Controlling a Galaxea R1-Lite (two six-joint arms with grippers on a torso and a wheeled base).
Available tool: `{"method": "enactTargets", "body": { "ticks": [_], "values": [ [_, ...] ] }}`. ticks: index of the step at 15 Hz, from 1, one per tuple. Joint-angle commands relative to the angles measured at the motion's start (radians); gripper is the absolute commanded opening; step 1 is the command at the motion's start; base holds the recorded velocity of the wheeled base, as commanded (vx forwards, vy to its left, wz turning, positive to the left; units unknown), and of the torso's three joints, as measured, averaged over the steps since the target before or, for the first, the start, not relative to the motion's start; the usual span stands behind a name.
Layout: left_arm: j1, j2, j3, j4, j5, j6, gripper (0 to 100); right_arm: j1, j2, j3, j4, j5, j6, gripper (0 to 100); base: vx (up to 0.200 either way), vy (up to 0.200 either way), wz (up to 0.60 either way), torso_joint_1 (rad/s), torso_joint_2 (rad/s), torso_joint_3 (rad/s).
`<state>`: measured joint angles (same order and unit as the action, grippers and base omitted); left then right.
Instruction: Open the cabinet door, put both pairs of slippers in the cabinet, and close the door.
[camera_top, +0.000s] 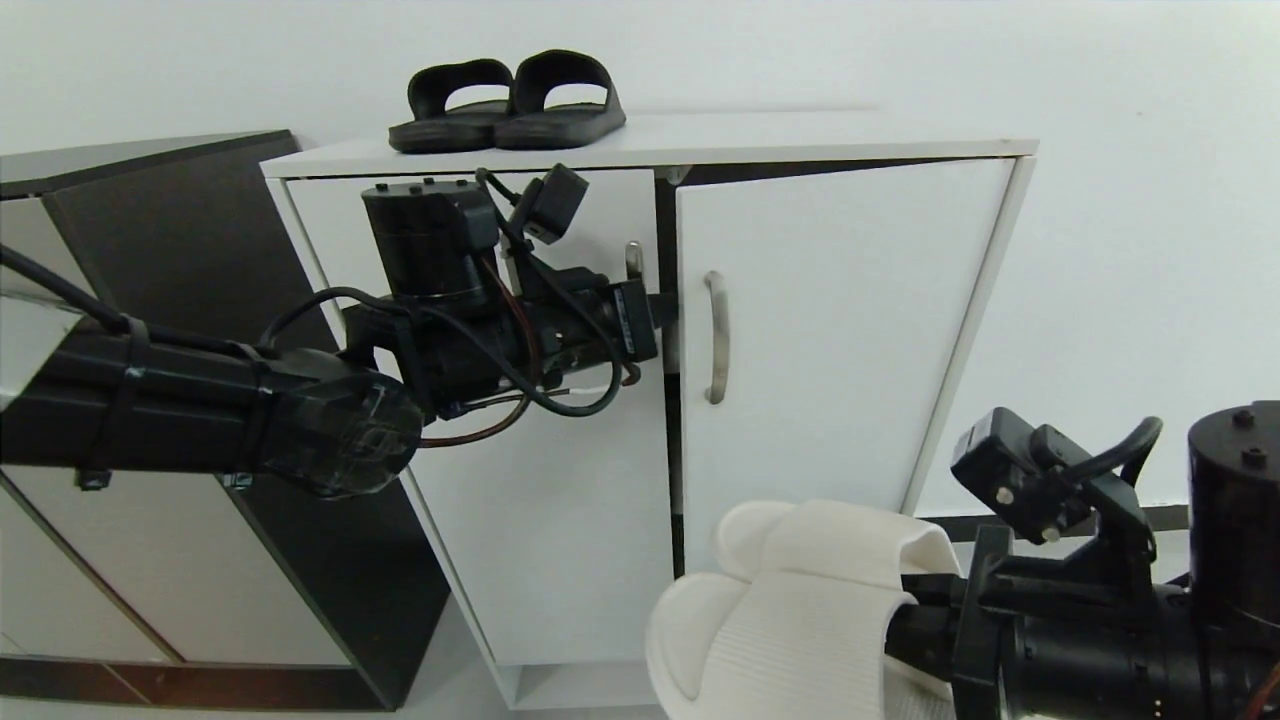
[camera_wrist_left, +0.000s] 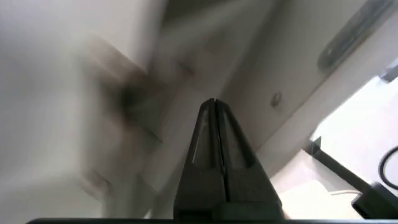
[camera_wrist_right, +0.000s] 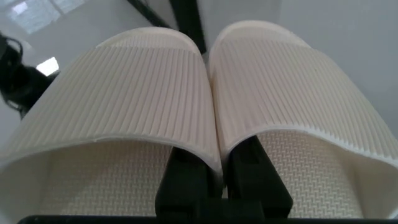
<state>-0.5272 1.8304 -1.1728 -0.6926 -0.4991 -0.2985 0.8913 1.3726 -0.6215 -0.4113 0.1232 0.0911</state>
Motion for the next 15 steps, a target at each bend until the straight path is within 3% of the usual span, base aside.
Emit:
{"method": "enactTargets", "body": {
  "ticks": [1, 2, 4, 6, 8, 10, 11, 12, 13, 14, 15],
  "values": [
    [-0.062, -0.054, 0.044, -0.002, 0.001, 0.001, 0, 0.058, -0.047, 0.046, 0.019, 0.001, -0.019, 0, -0.2, 0.0, 0.0, 0.002, 0.01, 0.002],
    [-0.103, -0.068, 0.059, -0.002, 0.005, 0.006, 0, 0.092, -0.07, 0.072, 0.026, 0.003, -0.063, 0, -0.2, 0.0, 0.0, -0.002, 0.0, 0.002],
    [-0.183, -0.068, 0.058, -0.004, 0.071, 0.009, 0, 0.107, -0.076, 0.092, 0.023, 0.004, -0.116, 0, -0.2, 0.0, 0.0, -0.005, 0.0, 0.005],
    [-0.186, -0.063, 0.054, -0.03, 0.085, 0.013, 0, 0.109, -0.066, 0.071, 0.022, 0.003, -0.1, 0, -0.2, 0.0, 0.0, 0.0, 0.0, 0.005],
    [-0.123, -0.074, 0.064, -0.038, 0.143, 0.016, 0, 0.103, -0.004, 0.017, 0.009, -0.036, -0.027, 0, -0.1, 0.0, 0.0, -0.001, 0.0, 0.001],
    [-0.086, -0.146, 0.099, -0.013, 0.312, 0.018, 0, 0.081, 0.135, -0.069, -0.044, -0.215, 0.09, 0, 0.0, 0.0, 0.0, 0.0, 0.0, 0.0],
    [-0.086, -0.197, 0.124, 0.034, 0.45, 0.021, 0, 0.071, 0.211, -0.113, -0.087, -0.327, 0.119, 0, 0.0, 0.0, 0.0, 0.0, 0.0, 0.0],
    [-0.086, -0.24, 0.145, 0.079, 0.533, 0.029, 0, 0.057, 0.26, -0.149, -0.118, -0.409, 0.136, 0, 0.0, 0.0, 0.0, 0.0, 0.0, 0.0],
    [-0.088, -0.307, 0.189, 0.143, 0.642, 0.07, 0, 0.038, 0.313, -0.185, -0.138, -0.496, 0.144, 0, 0.0, 0.0, 0.0, 0.0, 0.0, 0.0],
    [-0.089, -0.467, 0.311, 0.248, 0.84, 0.183, 0, 0.005, 0.362, -0.238, -0.139, -0.628, 0.145, 0, 0.0, 0.0, 0.0, 0.0, 0.0, 0.0],
    [-0.096, -0.616, 0.42, 0.281, 0.941, 0.225, 0, -0.023, 0.372, -0.261, -0.133, -0.665, 0.145, 0, 0.0, 0.0, 0.0, 0.0, 0.0, 0.0]
  ]
}}
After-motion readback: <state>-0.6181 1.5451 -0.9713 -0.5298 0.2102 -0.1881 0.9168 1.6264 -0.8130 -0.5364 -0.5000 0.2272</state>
